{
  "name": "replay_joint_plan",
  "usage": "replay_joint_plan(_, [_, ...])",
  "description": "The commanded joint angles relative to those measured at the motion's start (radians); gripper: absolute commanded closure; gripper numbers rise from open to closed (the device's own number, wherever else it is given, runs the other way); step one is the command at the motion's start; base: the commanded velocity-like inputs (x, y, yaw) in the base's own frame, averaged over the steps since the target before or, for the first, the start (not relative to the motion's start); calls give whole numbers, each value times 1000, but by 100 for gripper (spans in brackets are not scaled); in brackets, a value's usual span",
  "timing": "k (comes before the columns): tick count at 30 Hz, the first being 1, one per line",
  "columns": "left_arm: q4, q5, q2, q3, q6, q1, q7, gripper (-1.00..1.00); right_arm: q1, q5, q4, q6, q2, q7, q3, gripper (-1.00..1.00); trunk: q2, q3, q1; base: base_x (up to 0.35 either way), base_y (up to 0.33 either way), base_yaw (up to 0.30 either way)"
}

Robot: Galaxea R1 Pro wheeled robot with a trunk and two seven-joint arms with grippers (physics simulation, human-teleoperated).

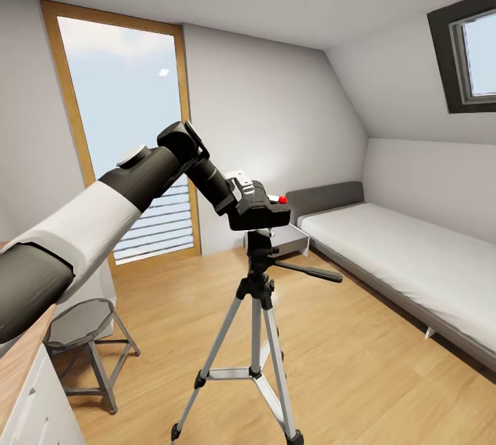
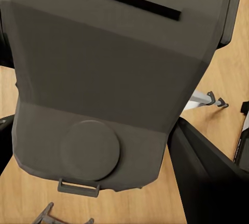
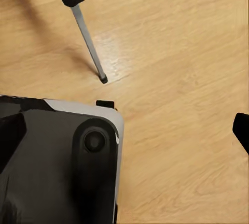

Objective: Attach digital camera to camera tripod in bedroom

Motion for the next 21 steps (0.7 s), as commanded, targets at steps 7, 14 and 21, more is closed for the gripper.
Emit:
replay_joint_plan(7, [-1,-10,0,-1,10,0,-9,100,1,7,-50,-79,0,10,111,-100,-1,0,0,0,0,0])
replay_joint_plan(14, [-1,-9,-2,-1,10,0,-9,100,1,7,-110,-117,1,50,165,-100,-1,0,0,0,0,0])
replay_joint_plan(21, [-1,-9,-3,-1,10,0,-9,100,1,7,-275,-119,1,119,182,-100,-1,0,0,0,0,0])
